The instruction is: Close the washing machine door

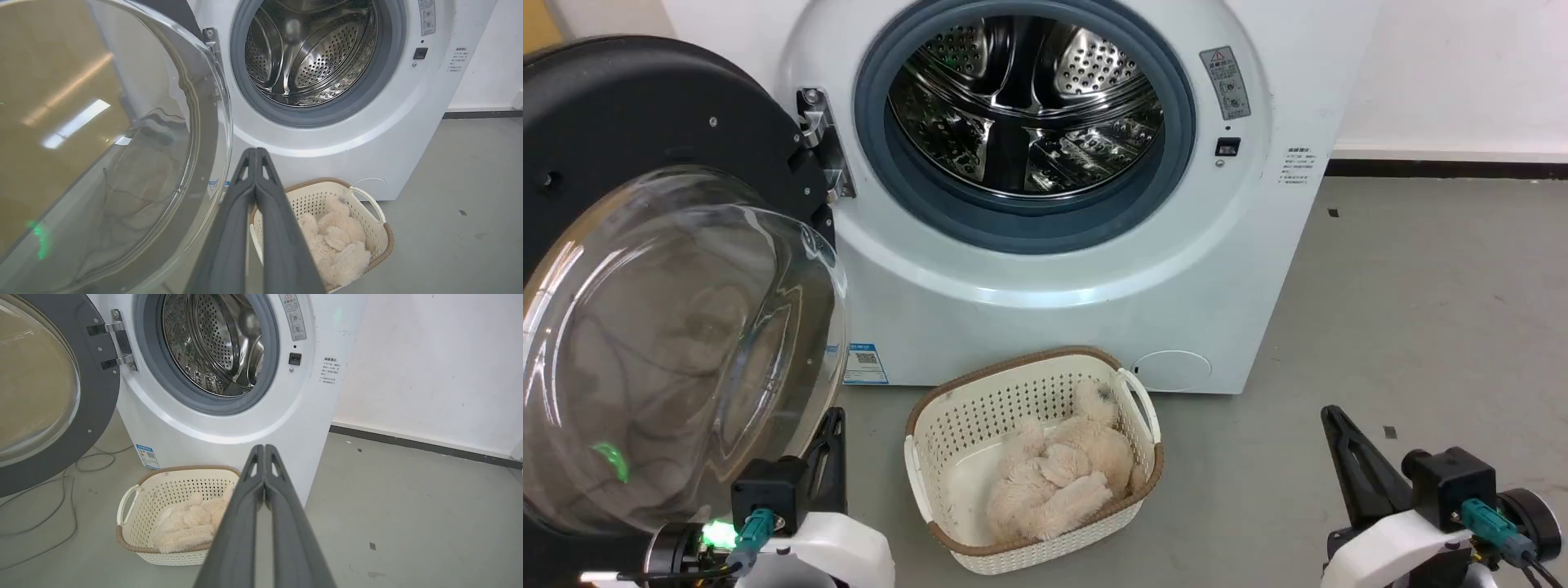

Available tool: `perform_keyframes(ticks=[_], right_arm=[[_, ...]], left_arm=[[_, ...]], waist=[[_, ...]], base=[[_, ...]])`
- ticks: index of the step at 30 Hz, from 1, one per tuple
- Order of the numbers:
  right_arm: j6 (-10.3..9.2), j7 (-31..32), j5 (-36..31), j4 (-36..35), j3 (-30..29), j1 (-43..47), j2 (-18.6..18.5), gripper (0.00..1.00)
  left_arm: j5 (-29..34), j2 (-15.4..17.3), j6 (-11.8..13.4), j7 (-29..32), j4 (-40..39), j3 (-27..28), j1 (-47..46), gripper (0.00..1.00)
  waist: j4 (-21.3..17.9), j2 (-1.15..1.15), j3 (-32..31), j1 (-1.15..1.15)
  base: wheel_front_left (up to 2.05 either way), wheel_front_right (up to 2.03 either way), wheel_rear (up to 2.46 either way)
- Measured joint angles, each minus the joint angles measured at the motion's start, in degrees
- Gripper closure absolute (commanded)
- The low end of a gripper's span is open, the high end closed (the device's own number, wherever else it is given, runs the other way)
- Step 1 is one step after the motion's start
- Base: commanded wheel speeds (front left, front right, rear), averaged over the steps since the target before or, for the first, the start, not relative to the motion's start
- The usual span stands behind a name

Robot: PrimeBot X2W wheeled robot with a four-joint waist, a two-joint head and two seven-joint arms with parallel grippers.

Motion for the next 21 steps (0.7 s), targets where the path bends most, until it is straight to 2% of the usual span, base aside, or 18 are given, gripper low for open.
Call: perform_keyframes(ticks=[21], right_arm=[[0.00, 0.00, 0.00, 0.00, 0.01, -0.01, 0.00, 1.00]], left_arm=[[0.00, 0.00, 0.00, 0.00, 0.00, 0.02, 0.00, 1.00]], waist=[[0.00, 0.00, 0.00, 0.00]], base=[[0.00, 0.00, 0.00]])
